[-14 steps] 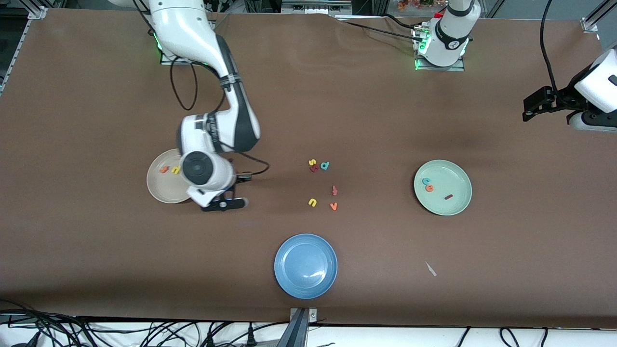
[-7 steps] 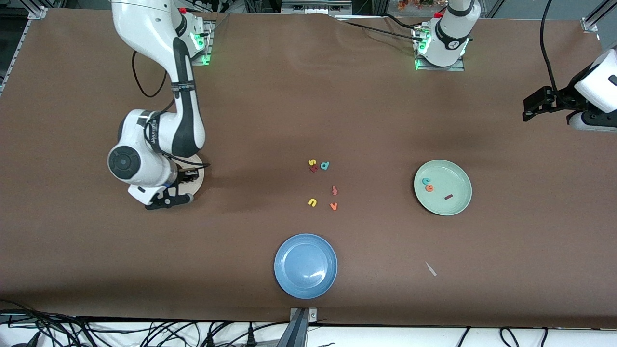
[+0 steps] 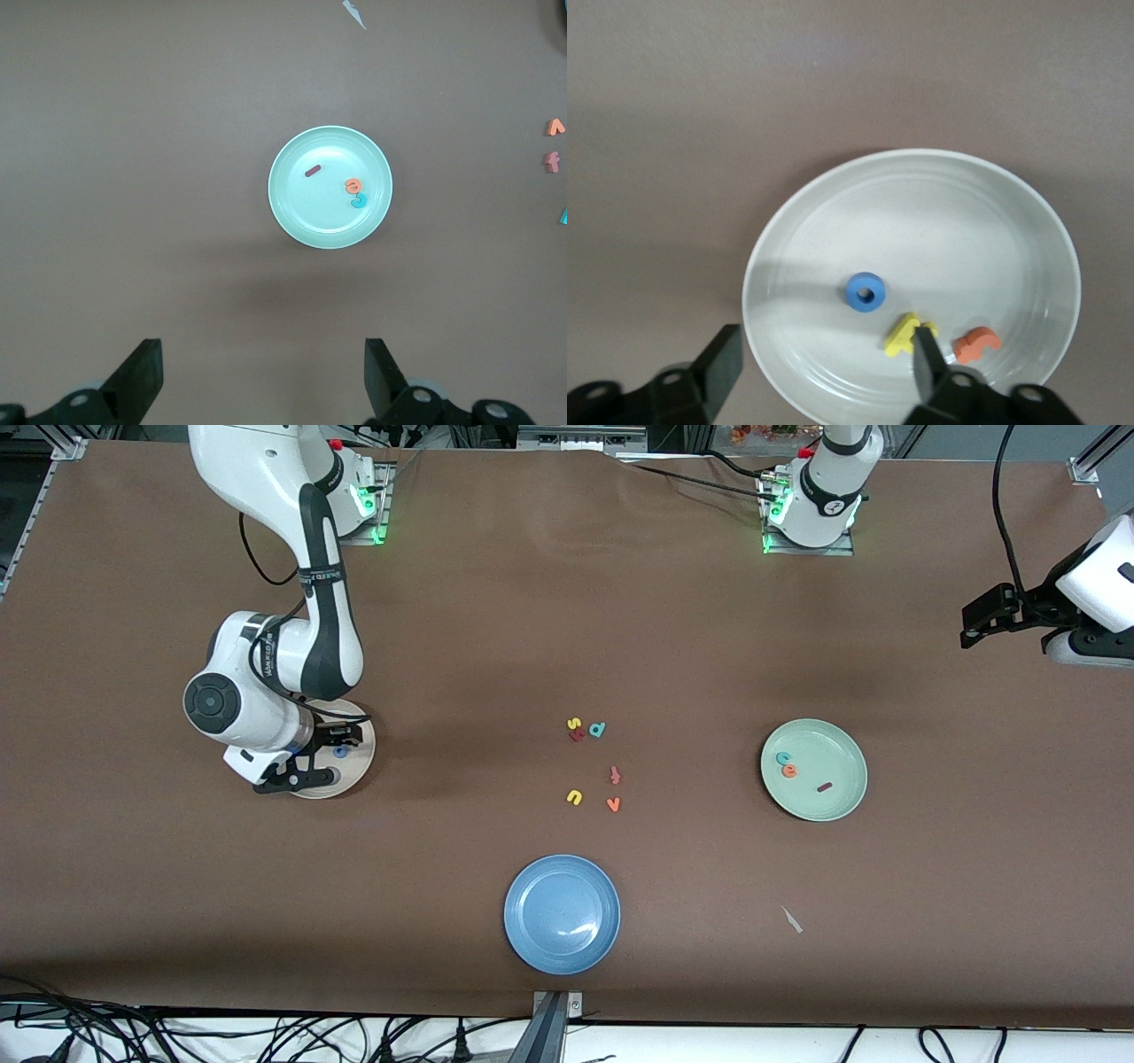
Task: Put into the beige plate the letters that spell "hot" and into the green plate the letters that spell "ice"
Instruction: 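Carry the blue ring to the white plate and open the right gripper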
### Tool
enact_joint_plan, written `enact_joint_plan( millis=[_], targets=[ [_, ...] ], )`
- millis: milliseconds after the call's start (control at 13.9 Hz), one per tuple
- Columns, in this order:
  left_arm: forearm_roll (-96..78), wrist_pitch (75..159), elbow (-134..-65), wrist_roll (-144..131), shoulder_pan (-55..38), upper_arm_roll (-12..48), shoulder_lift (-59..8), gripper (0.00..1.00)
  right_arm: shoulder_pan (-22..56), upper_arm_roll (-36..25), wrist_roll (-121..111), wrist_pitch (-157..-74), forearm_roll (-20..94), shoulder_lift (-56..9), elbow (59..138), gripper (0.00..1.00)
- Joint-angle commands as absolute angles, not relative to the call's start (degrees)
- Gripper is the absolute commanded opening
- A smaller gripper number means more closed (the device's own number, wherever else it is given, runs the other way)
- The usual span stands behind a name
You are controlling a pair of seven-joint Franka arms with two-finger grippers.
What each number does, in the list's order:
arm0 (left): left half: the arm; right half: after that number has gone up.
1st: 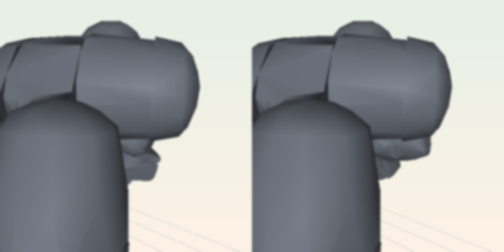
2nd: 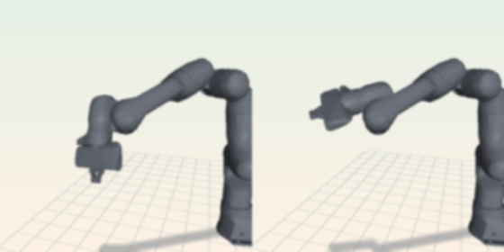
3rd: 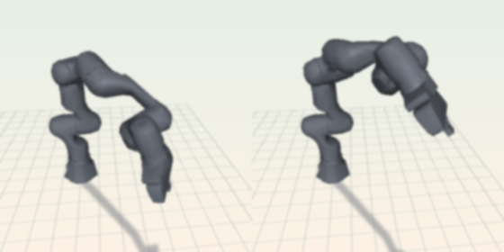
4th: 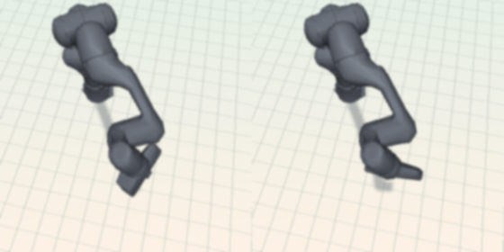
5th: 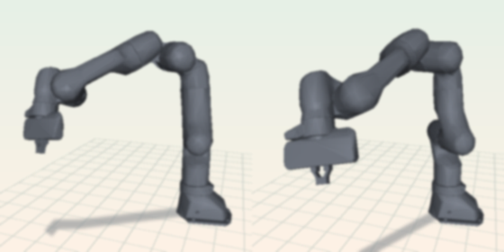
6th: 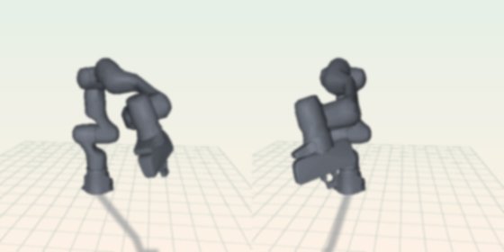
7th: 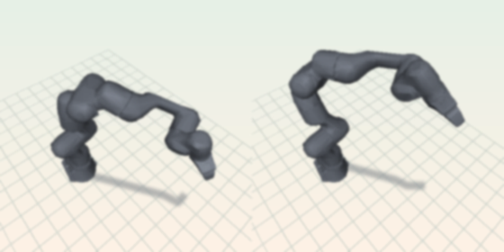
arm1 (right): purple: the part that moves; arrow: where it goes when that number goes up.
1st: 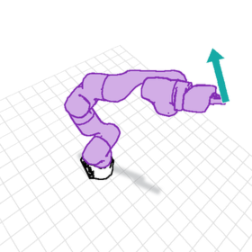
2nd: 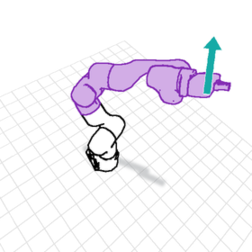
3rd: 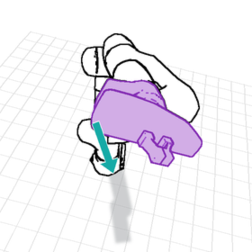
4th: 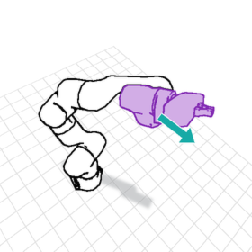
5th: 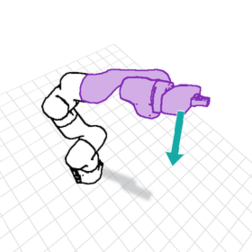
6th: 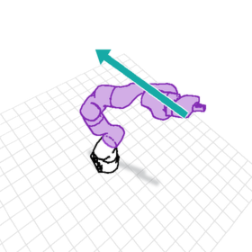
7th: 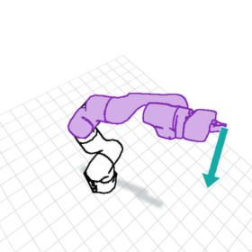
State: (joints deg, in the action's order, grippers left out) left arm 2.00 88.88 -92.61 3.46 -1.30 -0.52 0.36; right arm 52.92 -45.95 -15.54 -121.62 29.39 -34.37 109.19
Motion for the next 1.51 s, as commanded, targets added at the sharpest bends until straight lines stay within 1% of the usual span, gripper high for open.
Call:
enact_joint_plan(
  millis=[0, 144, 360, 504, 721, 793, 865, 937, 1009, 1081, 1153, 1225, 1369, 1441],
  targets=[
    [1.93, 87.54, -90.88, 4.48, -1.05, -0.44, -0.26, 1.00, 53.35, -45.88, -11.09, -118.49, 30.15, -33.05, 106.37, 1.00],
    [1.93, 87.54, -90.97, 4.48, -1.05, -0.44, -0.26, 1.00, 53.35, -45.88, -6.09, -114.72, 30.15, -33.40, 101.63, 1.00],
    [1.93, 87.54, -90.88, 4.48, -1.05, -0.44, -0.26, 1.00, 53.35, -45.79, 0.77, -108.30, 29.71, -35.94, 93.98, 1.00],
    [1.93, 87.54, -90.97, 4.48, -1.05, -0.44, -0.26, 1.00, 53.35, -45.97, 2.02, -107.06, 29.53, -36.91, 91.94, 1.00],
    [1.93, 87.19, -90.97, 4.57, -0.97, -0.44, -0.26, 1.00, 51.60, -46.49, 1.41, -105.65, 29.62, -35.96, 90.10, 1.00],
    [1.93, 87.19, -90.88, 4.48, -0.97, -0.44, -0.26, 1.00, 50.55, -46.15, 1.41, -105.47, 28.75, -33.34, 88.96, 1.00],
    [1.93, 87.19, -90.88, 4.48, -1.05, -0.44, -0.26, 1.00, 46.80, -43.53, 1.58, -104.69, 27.61, -30.61, 88.95, 1.00],
    [1.85, 87.19, -90.97, 4.48, -1.05, -0.44, -0.18, 1.00, 39.88, -35.50, 1.76, -103.89, 24.29, -26.50, 89.12, 1.00],
    [1.58, 87.19, -90.88, 4.48, -0.97, -0.44, -0.26, 1.00, 31.72, -27.07, 1.93, -103.63, 18.60, -23.15, 89.38, 1.00],
    [1.58, 87.19, -90.88, 4.48, -0.97, -0.44, -0.26, 1.00, 24.94, -20.02, 1.93, -102.49, 14.98, -20.94, 89.73, 1.00],
    [1.58, 87.19, -90.88, 4.48, -1.05, -0.44, -0.26, 1.00, 20.26, -15.08, 1.93, -101.78, 12.33, -18.66, 90.08, 1.00],
    [1.58, 87.19, -90.88, 4.40, -1.32, -0.44, -0.26, 1.00, 16.73, -11.38, 1.93, -101.52, 8.91, -16.28, 91.31, 1.00],
    [1.58, 87.19, -90.88, 4.39, -1.41, -0.44, -0.26, 1.00, 8.31, -2.07, 1.93, -101.08, 2.05, -10.05, 94.11, 1.00],
    [1.58, 87.19, -90.88, 4.39, -1.32, -0.44, -0.26, 1.00, 4.52, 1.55, 1.93, -100.29, 0.37, -6.97, 95.78, 1.00]
  ],
)
